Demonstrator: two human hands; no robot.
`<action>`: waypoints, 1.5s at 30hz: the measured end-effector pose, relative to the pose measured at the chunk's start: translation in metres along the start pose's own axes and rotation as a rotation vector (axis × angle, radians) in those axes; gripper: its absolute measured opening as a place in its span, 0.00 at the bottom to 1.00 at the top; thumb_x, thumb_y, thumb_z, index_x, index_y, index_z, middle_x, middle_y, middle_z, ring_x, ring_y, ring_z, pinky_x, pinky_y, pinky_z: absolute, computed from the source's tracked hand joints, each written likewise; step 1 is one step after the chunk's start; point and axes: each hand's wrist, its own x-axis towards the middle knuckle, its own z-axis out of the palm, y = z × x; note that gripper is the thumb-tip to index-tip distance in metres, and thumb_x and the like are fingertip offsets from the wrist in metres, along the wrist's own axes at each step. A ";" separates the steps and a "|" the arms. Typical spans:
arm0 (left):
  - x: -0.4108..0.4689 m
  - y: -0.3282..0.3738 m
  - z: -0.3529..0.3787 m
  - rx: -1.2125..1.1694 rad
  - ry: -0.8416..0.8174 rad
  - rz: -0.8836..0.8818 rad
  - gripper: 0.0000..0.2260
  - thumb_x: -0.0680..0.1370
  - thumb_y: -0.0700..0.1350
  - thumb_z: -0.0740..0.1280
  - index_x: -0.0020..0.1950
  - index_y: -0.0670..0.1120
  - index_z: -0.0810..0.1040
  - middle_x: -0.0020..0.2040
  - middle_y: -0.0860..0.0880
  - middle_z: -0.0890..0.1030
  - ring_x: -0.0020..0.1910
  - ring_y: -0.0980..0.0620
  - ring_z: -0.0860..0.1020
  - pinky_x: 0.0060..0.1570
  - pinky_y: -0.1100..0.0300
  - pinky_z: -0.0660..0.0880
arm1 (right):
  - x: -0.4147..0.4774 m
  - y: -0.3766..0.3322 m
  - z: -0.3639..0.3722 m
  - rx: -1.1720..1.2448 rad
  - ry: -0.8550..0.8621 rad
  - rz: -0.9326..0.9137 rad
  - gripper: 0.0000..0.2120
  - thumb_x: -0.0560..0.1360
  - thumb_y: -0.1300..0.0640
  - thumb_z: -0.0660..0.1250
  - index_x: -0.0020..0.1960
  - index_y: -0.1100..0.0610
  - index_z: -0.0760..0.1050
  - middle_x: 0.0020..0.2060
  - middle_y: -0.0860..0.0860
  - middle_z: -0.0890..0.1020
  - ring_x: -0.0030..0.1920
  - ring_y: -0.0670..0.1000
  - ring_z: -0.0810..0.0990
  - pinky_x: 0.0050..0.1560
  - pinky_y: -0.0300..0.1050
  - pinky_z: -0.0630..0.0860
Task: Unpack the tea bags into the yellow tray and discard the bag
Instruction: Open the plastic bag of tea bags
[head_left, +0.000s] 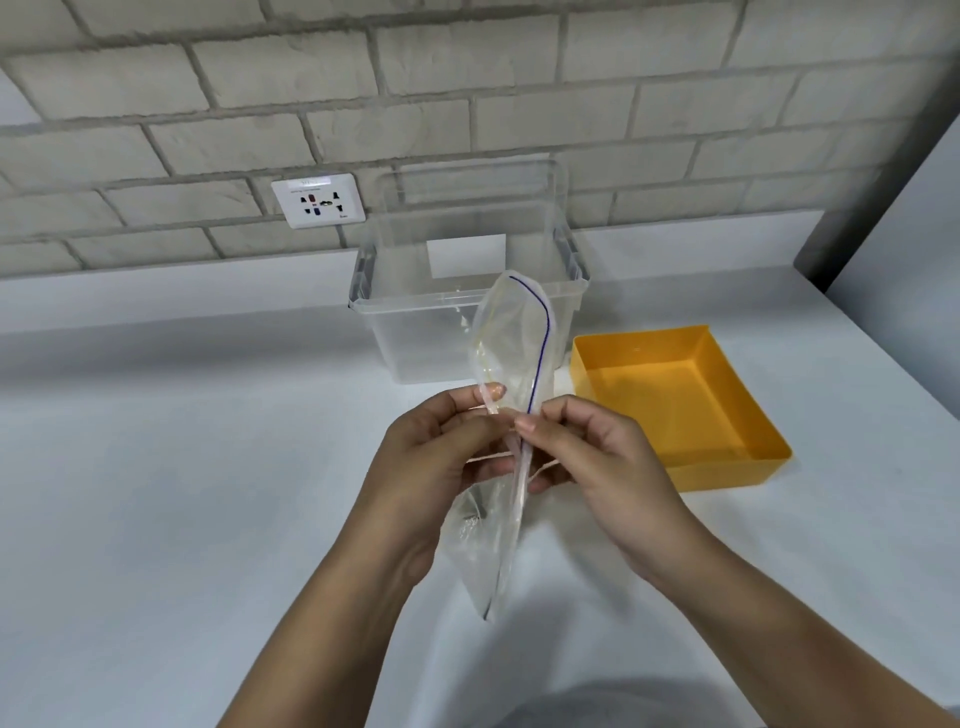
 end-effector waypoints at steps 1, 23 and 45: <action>0.001 0.000 -0.001 -0.046 -0.012 -0.029 0.09 0.77 0.33 0.67 0.57 0.41 0.80 0.42 0.43 0.84 0.37 0.51 0.83 0.41 0.63 0.81 | 0.000 0.001 -0.001 0.023 0.002 -0.006 0.09 0.76 0.59 0.68 0.44 0.66 0.77 0.36 0.54 0.82 0.37 0.51 0.80 0.39 0.44 0.78; -0.006 -0.012 -0.002 0.595 0.185 0.117 0.10 0.76 0.50 0.72 0.39 0.46 0.83 0.37 0.44 0.82 0.32 0.56 0.75 0.31 0.69 0.69 | -0.001 -0.003 -0.004 0.372 0.088 0.032 0.09 0.72 0.56 0.69 0.48 0.61 0.77 0.45 0.60 0.84 0.48 0.56 0.85 0.52 0.47 0.81; 0.021 -0.012 -0.023 -0.190 0.396 -0.022 0.19 0.84 0.58 0.53 0.50 0.46 0.76 0.35 0.49 0.78 0.26 0.52 0.78 0.34 0.56 0.78 | 0.015 0.013 -0.016 0.757 0.054 0.226 0.08 0.78 0.51 0.62 0.44 0.53 0.75 0.31 0.47 0.73 0.34 0.45 0.74 0.45 0.41 0.76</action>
